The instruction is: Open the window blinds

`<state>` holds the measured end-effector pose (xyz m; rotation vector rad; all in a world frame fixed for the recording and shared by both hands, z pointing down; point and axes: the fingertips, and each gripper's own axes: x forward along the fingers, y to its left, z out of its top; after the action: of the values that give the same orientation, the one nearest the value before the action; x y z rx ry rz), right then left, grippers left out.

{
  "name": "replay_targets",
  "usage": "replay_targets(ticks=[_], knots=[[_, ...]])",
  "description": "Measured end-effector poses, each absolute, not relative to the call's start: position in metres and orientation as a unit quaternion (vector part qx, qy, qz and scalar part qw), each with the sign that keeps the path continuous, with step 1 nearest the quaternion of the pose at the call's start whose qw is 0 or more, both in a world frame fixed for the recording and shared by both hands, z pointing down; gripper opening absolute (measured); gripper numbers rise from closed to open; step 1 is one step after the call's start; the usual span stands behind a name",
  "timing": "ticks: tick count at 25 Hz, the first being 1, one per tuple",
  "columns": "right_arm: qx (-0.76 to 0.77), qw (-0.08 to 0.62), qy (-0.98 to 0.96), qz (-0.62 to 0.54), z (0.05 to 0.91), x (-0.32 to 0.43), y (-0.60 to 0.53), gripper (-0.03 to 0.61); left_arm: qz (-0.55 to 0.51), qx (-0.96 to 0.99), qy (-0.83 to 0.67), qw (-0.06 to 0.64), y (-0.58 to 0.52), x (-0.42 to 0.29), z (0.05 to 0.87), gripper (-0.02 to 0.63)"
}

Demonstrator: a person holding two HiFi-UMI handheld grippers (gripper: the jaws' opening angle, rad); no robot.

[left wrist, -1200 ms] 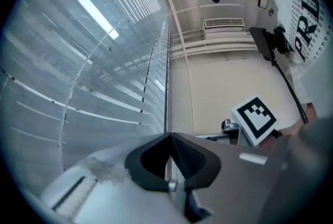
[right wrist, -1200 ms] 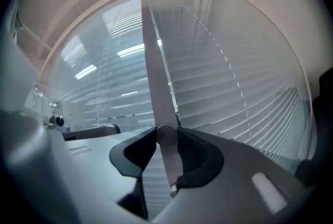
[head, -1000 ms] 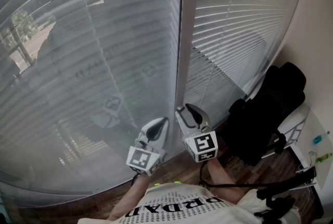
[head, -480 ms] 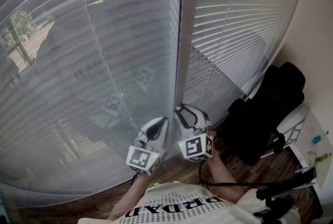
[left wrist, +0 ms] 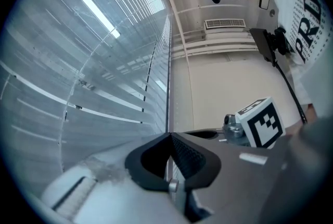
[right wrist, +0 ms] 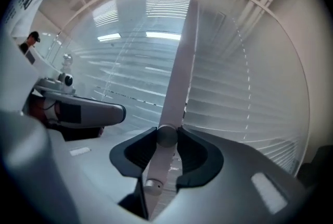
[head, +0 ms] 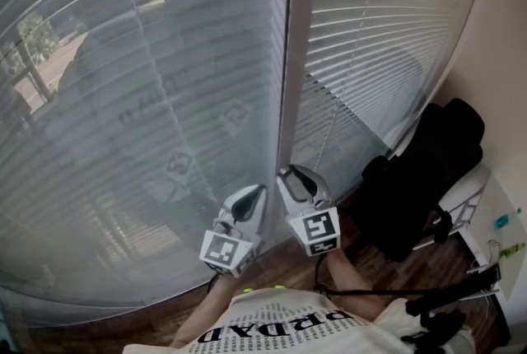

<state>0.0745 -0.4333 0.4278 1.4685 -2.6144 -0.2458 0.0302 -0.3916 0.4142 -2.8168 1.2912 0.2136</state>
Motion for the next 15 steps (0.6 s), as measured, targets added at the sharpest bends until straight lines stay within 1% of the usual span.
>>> replay_targets(ticks=[9,15], knots=[[0.483,-0.041,-0.872,0.059,0.4294,0.0805,-0.4371,0.133,0.092,-0.908,0.409,0.013,-0.3908,0.0339,0.4065,-0.008],[0.479,-0.069,-0.870,0.095,0.4297,0.0815,-0.4380,0.133,0.077,-0.909,0.410,0.023,-0.3914,0.0312,0.4118,-0.008]])
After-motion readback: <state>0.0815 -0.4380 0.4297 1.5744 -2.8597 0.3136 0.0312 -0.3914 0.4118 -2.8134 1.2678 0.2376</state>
